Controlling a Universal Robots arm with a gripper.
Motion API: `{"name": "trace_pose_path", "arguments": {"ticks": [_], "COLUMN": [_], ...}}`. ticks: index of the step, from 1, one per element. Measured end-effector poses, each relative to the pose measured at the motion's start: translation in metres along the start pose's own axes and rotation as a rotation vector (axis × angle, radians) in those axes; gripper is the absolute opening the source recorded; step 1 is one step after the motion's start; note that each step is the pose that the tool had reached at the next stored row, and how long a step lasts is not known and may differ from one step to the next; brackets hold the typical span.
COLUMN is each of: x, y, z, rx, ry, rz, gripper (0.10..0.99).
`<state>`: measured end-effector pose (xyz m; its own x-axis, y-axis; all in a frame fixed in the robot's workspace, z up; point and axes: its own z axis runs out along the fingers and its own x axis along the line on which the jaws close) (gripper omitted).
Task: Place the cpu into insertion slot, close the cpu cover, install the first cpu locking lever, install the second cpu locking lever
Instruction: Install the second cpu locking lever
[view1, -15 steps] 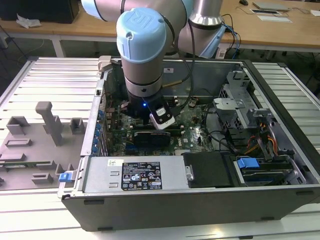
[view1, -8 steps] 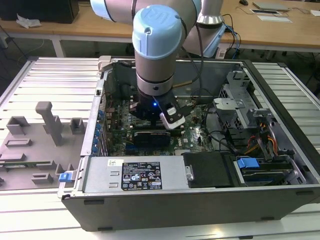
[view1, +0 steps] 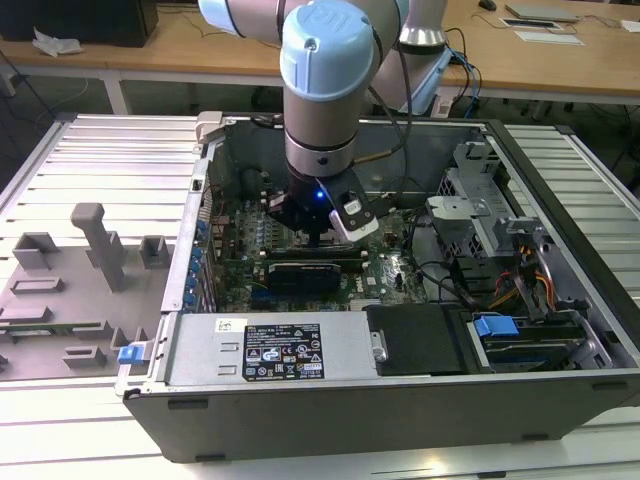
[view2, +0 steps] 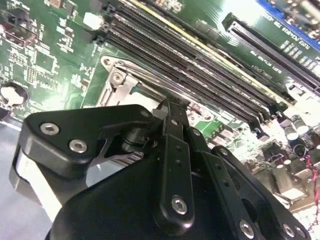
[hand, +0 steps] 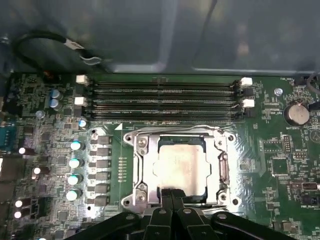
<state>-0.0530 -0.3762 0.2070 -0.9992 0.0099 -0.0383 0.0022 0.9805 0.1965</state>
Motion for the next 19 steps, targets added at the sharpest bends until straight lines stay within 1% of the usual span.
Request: {"name": "trace_pose_path", "arguments": {"ticks": [1,2,3,4,5,6,7,10,12,19], "x": [-0.0012,-0.0023,-0.0031,-0.0037,-0.0038,-0.0040,-0.0041,-0.0044,-0.0047,-0.0046], "y": [0.0014,0.0043,0.0102,0.0183,0.0224,0.0264,0.0281,0.0310,0.0321,0.0321], "z": [0.0003,0.0010,0.0022,0.0038,0.0043,0.0027,-0.0006,-0.0081,-0.0114,-0.0115], "rx": [0.006,0.012,0.018,0.026,0.032,0.041,0.047,0.056,0.061,0.062], "ry": [0.0001,0.0001,0.0002,0.0002,0.0002,0.0001,0.0002,0.0001,0.0000,-0.0001], "rz": [0.000,0.000,-0.001,-0.001,-0.001,-0.002,-0.002,-0.002,-0.002,-0.002], "gripper": [0.106,0.106,0.106,0.106,0.106,0.106,0.106,0.106,0.106,0.106]}}
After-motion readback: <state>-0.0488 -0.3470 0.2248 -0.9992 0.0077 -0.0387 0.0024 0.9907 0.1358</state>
